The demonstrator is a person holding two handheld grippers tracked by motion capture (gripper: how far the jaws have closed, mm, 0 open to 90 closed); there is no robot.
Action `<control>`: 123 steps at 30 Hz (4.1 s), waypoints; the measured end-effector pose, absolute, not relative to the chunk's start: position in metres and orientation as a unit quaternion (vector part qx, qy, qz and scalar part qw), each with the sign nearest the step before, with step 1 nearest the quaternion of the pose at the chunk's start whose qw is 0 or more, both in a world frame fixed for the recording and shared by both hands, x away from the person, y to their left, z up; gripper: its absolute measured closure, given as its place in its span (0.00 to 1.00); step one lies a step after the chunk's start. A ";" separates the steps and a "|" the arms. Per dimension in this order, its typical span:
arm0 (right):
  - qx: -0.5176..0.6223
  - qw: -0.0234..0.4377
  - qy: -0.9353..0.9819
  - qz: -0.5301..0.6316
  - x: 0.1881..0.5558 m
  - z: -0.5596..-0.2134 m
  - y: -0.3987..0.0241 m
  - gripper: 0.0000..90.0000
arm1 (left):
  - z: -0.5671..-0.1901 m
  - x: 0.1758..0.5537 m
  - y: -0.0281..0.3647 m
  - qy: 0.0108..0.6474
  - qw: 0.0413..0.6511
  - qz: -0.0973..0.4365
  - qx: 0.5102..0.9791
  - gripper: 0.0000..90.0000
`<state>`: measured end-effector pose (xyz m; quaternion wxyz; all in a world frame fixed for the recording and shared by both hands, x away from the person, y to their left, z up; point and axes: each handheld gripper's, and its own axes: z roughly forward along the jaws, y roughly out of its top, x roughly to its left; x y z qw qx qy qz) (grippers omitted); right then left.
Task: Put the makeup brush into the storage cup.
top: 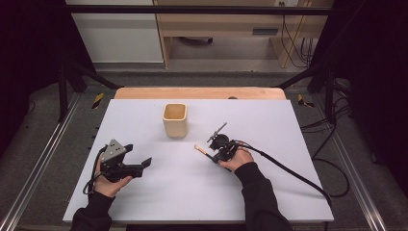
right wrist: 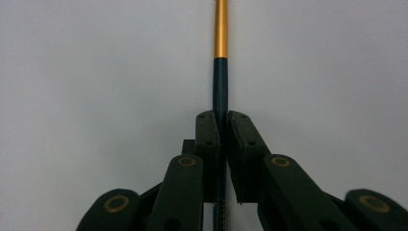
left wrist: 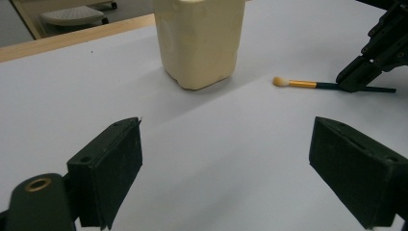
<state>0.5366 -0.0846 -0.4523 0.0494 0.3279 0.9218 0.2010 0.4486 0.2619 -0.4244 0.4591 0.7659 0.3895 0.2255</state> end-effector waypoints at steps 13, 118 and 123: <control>0.337 0.058 0.917 0.205 0.534 -0.450 -0.084 0.94 | -0.425 0.449 0.262 0.392 0.458 0.223 0.766 0.12; 0.284 0.141 0.765 0.561 0.449 -0.395 -0.114 0.94 | -0.392 0.449 0.139 0.403 0.644 0.123 0.639 0.24; 0.285 0.141 0.764 0.561 0.449 -0.395 -0.113 0.94 | -0.394 0.450 0.134 0.408 0.649 0.120 0.631 0.30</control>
